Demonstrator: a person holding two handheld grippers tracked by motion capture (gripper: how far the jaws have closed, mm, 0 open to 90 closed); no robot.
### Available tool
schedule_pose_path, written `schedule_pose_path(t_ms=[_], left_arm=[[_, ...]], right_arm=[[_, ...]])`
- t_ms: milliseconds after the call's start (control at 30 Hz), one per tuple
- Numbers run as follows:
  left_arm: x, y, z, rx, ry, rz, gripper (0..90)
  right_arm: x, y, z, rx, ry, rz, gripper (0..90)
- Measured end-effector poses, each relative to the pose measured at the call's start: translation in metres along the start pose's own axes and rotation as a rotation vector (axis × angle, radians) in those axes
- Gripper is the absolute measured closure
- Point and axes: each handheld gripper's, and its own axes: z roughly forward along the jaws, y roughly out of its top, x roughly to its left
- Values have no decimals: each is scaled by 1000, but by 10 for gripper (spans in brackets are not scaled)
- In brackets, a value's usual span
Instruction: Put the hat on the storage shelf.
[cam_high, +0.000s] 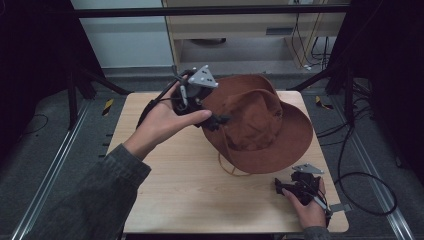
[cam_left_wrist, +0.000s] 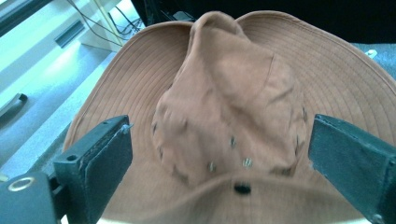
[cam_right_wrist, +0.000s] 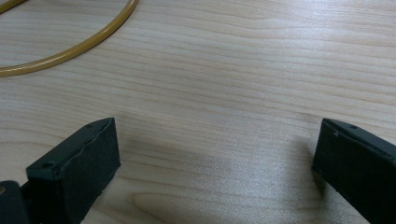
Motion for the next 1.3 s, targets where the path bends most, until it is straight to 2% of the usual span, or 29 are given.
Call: schedule_pose_path(t_ms=[67,133,200,233,267,300,367,400,533,600,633,667,700,733,767,833,867,933,967,1033,1133,1167,1200,1267,1300], left_arm=[[1,-16,-13,-36,21,-17,58],[1,-20,-15,-47,25,-25,58],[0,-35,-24,-74,30,-50,58],[-1,-42,-26,-70,30,-49,58],[-1,-42,-26,-70,30,-49,56],[-2,-53,-28,-63,35,-55,55],[-4,-66,-29,-56,46,-61,54],[-4,-66,-29,-56,46,-61,54],[-3,-103,-28,-36,62,-85,54],[-3,-108,-28,-31,63,-90,52],[-2,-122,-26,-26,78,-100,46],[-2,-122,-26,-26,78,-100,40],[1,-136,-24,-18,102,-107,39],[3,-143,-23,-26,107,-126,39],[3,-143,-23,-26,107,-126,39],[8,-166,-17,7,135,-142,39],[8,-166,-17,7,135,-142,40],[9,-182,-11,24,131,-171,40],[9,-194,-6,49,137,-180,41],[9,-199,-3,65,141,-179,45],[7,-225,10,108,132,-211,49],[7,-225,10,108,132,-211,50],[7,-237,15,126,132,-223,51],[7,-242,17,136,131,-229,52],[8,-253,21,145,126,-253,52]], right_arm=[[0,0,0,1,1,1,7],[0,0,0,2,4,0,6],[0,0,0,0,2,-2,7],[0,0,0,0,1,-2,7],[0,0,0,0,1,-2,7],[-3,0,0,-4,-5,-22,7],[-3,0,0,-4,-7,-19,7],[-3,0,0,-4,-7,-19,7],[-2,0,0,-2,-6,-18,7],[-2,0,0,-2,-6,-17,7],[-2,0,0,-3,-7,-18,7],[-2,0,0,-3,-7,-18,7],[-3,0,0,-3,-6,-19,7],[-3,0,0,-4,-6,-19,7],[-3,0,0,-4,-6,-19,7],[-2,0,0,-4,-6,-19,7],[-2,0,0,-4,-6,-19,7],[-2,0,0,-3,-6,-18,7],[-2,0,0,-2,-6,-18,7],[-2,0,0,-2,-6,-17,7],[-2,0,0,-3,-6,-19,7],[-2,0,0,-3,-6,-19,7],[-2,0,0,-4,-6,-19,6],[-3,0,0,-4,-6,-19,7],[-2,0,0,-3,-6,-18,7]])
